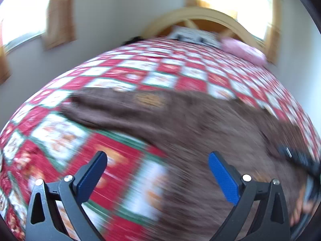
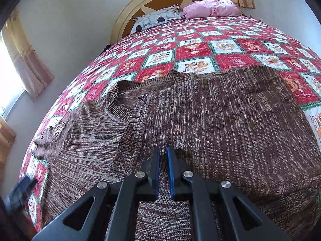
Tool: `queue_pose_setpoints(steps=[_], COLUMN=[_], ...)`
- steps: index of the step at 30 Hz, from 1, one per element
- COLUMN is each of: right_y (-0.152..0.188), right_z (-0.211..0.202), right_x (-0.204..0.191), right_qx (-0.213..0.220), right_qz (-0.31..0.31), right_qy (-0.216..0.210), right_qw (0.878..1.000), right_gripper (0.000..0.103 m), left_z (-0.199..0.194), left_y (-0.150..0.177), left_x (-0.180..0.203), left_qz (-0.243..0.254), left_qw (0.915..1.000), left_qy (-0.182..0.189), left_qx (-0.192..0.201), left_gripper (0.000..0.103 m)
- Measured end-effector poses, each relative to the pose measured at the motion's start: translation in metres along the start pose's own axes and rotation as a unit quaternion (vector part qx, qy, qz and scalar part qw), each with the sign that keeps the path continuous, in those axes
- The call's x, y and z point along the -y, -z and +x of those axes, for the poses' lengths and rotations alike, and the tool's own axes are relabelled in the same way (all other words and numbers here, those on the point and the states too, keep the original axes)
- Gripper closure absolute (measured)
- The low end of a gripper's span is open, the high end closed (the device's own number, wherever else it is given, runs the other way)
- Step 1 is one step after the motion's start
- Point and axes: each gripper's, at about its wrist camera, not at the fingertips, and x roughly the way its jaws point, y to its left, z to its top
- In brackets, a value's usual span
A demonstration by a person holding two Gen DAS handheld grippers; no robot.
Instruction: Fold small clothes
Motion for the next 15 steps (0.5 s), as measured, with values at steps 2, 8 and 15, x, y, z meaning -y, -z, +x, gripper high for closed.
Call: queue_pose_setpoints(steps=[2,8,15], right_y=[0.0,0.001,0.001], right_z=[-0.001,0.0,0.001], right_x=[-0.001,-0.008,-0.007], right_qx=[0.001,0.001,0.0], right_qz=[-0.003,-0.019,-0.016], right_qy=[0.001,0.002,-0.002], right_qw=[1.0,1.0,1.0], right_gripper=[0.094,0.083,0.083], left_z=[0.009,0.053,0.087], left_y=[-0.016,-0.041,-0.046], left_x=[-0.034,-0.12,-0.14], left_qz=[-0.046,-0.187,-0.252], left_qw=[0.9988,0.9817,0.9671], left_qy=[-0.017,-0.034,-0.024], left_qx=[0.004,-0.013,-0.029], left_gripper=[0.0,0.012,0.02])
